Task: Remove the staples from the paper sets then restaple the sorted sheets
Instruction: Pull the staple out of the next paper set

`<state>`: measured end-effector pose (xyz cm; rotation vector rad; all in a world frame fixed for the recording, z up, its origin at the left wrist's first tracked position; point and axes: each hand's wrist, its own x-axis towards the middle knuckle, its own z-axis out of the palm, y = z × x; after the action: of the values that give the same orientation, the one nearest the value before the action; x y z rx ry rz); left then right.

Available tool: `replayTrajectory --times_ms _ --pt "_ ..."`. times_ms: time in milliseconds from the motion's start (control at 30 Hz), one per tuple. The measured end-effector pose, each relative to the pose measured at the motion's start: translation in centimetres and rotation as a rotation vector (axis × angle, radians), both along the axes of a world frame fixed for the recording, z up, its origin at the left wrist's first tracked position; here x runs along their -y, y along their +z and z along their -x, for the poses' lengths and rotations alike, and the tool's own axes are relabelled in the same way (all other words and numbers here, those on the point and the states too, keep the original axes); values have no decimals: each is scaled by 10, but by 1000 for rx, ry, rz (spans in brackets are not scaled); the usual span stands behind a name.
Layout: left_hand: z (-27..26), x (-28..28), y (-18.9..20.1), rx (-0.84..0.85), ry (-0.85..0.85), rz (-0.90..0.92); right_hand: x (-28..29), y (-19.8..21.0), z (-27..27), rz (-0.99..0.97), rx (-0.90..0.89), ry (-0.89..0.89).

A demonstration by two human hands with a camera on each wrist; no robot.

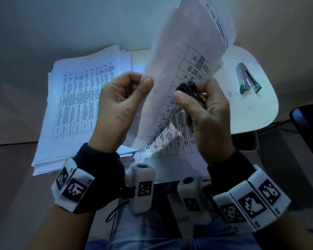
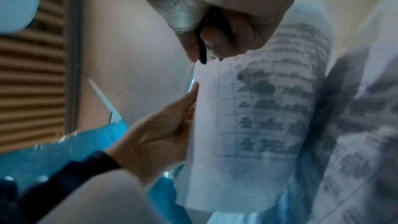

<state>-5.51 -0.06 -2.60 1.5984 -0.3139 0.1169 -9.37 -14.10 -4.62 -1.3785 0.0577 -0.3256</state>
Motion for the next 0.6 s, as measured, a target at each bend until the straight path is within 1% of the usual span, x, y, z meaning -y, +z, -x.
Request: replayTrajectory --times_ms 167,233,333,433,500,600 --pt "-7 -2 1 -31 66 -33 15 -5 -9 84 -57 -4" --pt "-10 -3 4 -20 87 -72 24 -6 -15 168 -108 5" --pt "-13 -5 8 -18 84 -100 38 -5 -21 324 -241 84" --pt "-15 -7 12 -52 48 -138 51 -1 -20 350 -300 117" --pt "-15 -11 17 -66 -13 -180 59 0 -19 361 -357 176" --pt "-15 -12 28 -45 -79 -280 67 -4 -21 334 -442 208"
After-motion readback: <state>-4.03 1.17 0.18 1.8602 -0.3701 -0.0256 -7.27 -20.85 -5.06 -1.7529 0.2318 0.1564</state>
